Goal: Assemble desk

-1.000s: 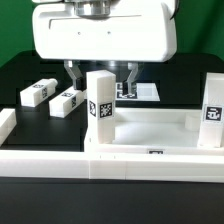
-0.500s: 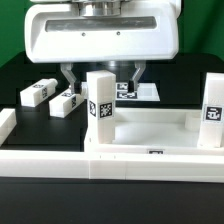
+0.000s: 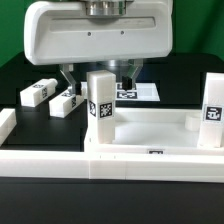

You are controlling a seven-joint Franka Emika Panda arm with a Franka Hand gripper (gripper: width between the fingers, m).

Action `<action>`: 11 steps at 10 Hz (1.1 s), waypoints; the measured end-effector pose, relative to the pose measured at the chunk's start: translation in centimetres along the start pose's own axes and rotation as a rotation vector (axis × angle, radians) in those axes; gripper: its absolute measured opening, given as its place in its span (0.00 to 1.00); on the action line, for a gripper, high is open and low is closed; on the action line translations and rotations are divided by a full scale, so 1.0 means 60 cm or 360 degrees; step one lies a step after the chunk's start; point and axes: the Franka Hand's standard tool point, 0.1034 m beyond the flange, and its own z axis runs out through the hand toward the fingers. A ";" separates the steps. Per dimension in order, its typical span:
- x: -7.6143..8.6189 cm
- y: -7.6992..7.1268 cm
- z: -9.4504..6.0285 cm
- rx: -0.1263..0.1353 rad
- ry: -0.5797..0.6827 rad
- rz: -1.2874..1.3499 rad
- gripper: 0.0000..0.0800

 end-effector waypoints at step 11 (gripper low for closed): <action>-0.001 0.003 0.001 0.0051 0.0027 0.0890 0.36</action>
Offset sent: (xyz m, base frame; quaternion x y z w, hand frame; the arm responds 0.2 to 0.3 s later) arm 0.0000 0.0000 0.0000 0.0000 0.0000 0.0000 1.0000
